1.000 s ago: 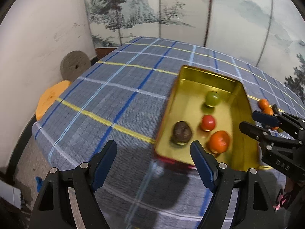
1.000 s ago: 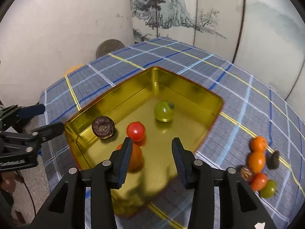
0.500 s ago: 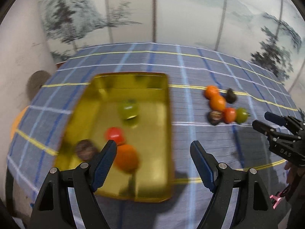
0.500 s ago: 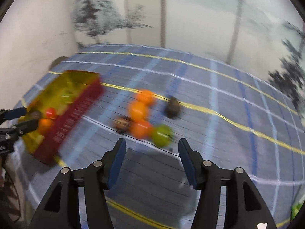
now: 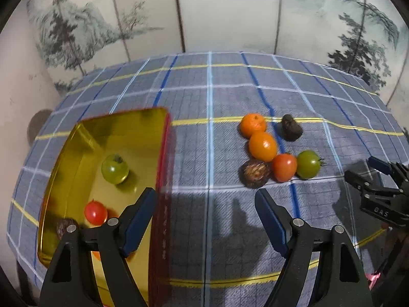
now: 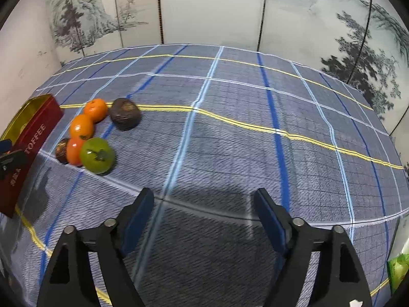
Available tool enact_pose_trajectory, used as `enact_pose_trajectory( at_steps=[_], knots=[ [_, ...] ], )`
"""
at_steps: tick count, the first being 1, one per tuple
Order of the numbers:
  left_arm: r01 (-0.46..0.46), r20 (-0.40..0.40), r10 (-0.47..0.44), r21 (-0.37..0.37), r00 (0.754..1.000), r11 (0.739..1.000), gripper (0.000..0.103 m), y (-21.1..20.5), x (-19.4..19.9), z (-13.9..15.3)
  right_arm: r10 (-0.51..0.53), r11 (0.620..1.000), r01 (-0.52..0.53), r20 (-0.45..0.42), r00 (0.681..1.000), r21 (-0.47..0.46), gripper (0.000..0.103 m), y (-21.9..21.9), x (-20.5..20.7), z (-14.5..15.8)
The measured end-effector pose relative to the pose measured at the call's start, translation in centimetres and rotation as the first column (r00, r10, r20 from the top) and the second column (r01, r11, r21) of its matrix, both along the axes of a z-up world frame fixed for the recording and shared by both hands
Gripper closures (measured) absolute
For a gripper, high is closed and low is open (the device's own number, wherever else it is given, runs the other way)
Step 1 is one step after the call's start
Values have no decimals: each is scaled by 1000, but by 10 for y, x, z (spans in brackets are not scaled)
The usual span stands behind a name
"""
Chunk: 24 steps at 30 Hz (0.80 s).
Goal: Organize fruits
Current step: 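Move the left gripper to the wrinkled brown dried fruit in the cluster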
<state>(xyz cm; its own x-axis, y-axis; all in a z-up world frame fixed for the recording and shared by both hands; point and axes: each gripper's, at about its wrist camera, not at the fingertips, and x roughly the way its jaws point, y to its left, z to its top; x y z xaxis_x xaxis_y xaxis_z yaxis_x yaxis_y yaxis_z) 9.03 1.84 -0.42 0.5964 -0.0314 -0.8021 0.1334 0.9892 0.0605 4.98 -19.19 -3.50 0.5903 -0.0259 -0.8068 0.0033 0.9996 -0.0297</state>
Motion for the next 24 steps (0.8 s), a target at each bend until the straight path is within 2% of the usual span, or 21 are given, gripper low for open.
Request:
enact_pose_trajectory(
  at_steps=[4,8,12,17,21,24],
  knots=[
    [46,18,-46,14,999,999,26,-12,2,3,-5,1000,5,-11,1000,10,22,-4,5,-6],
    [70,-35,-70,-16,997,997,42,-19,13,-9,-12,1000,12,-11,1000,16,19,-8,5,-9],
    [92,-75,-95,-48,993,995,53,-24,21,-22,-18,1000,18,-9,1000,22,15,-10,4,-10],
    [113,-102,-121,-77,987,991,61,-31,29,-34,-15,1000,15,-15,1000,19,10,-11,5,-11],
    [128,-110,-138,-96,984,987,68,-36,37,-40,-17,1000,17,-28,999,20,2,-11,6,-13],
    [132,-107,-143,-109,984,985,69,-37,41,-43,-18,1000,18,-30,999,19,2,-11,7,-13]
  ],
)
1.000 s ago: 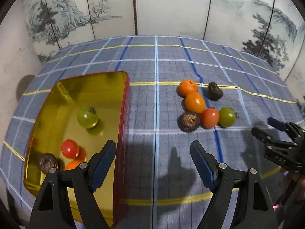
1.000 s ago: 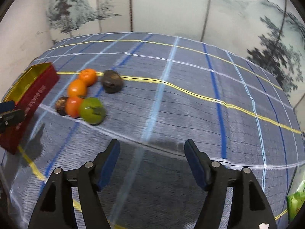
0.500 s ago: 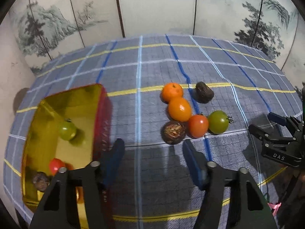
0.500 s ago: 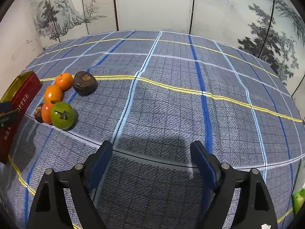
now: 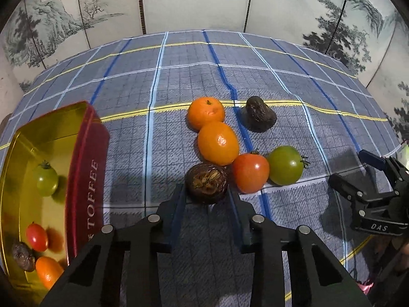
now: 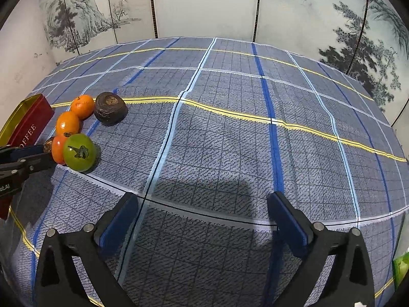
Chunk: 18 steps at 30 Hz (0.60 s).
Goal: Organize fruits
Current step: 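Move the left gripper to the wrinkled brown dried fruit in the cluster, then grasp the wrinkled brown dried fruit with the left gripper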
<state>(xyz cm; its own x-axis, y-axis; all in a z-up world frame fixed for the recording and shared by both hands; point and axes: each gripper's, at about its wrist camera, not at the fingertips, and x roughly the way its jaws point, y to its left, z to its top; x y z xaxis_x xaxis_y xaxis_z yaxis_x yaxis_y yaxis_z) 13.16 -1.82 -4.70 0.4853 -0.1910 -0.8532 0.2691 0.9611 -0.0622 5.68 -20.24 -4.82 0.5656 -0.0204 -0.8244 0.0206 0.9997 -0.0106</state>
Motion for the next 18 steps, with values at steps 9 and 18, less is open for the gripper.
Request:
enact_pose_trajectory(
  at_steps=[9,18],
  knots=[
    [16,16,-15,-9,1000,1000,70,0,4,-1,-1,1000,1,-2,1000,-1,1,1,0,0],
    [25,14,-25,-20,1000,999,70,2,3,-1,-2,1000,2,-2,1000,0,1,1,0,0]
  ],
)
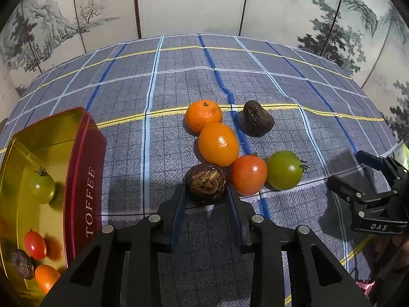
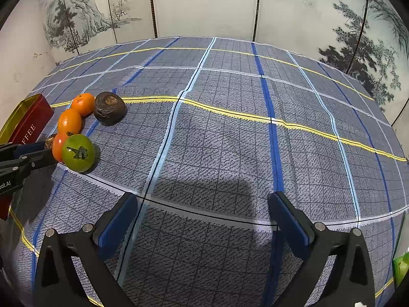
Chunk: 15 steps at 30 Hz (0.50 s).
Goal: Organize fruits
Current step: 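Grasp the wrinkled brown dried fruit with the left gripper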
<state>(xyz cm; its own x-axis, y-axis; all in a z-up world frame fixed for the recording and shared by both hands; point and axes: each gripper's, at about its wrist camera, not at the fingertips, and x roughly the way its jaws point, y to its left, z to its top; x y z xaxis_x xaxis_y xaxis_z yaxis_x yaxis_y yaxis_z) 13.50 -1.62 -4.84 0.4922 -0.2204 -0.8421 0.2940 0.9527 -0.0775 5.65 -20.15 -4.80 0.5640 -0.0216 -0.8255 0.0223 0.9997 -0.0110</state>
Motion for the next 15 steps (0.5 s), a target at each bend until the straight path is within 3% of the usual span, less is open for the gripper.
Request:
enact_pose_trajectory(
  at_steps=[15],
  knots=[
    [-24,-11,24,3,1000,1000,70,6,-7,3,0,1000,0,0,1000,0,1,0,0,0]
  ],
)
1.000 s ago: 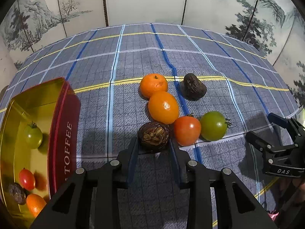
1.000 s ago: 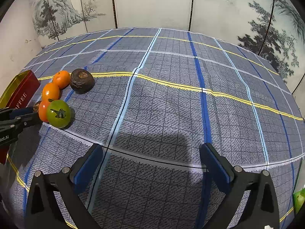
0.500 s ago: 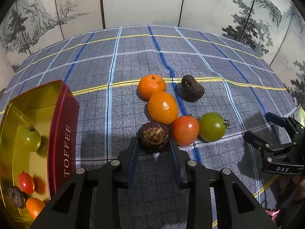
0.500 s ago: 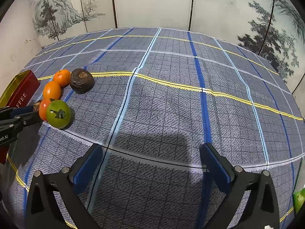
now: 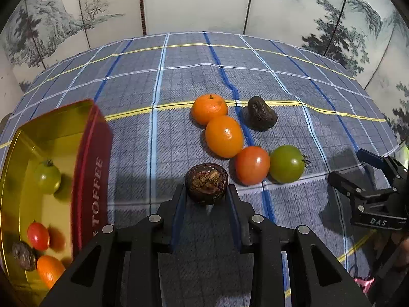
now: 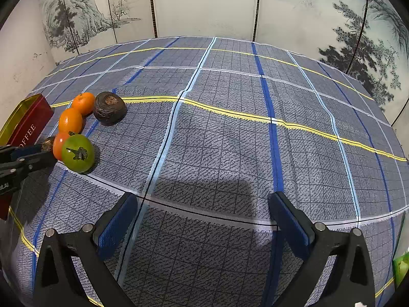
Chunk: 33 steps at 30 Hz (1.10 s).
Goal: Organize fruits
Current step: 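Grasp the wrinkled brown dried fruit with the left gripper, then carry the dried fruit to the tin with the left gripper while the right approaches another green tomato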
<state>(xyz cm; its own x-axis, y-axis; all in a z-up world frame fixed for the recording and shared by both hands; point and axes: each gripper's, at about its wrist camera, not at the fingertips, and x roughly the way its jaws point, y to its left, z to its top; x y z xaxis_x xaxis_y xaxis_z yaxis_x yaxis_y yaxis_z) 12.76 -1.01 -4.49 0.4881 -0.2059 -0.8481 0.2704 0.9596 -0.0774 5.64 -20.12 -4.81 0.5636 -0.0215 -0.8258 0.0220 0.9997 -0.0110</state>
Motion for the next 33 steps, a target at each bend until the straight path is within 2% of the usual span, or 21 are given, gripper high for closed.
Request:
enact_pose_trajectory(
  at_steps=[15,23,33],
  knots=[
    [-29,38,32,-58,999,998,70,26,-44,40,-1,1000,1,0,1000,0,0,0,0,0],
    [-100,54,104,-64,993,993,70,60,-59,58,-1,1000,1,0,1000,0,0,0,0,0],
    [-215,61,218,-49,974,975,70,111,-63,61,-3,1000,3,0,1000,0,0,0,0,0]
  ],
)
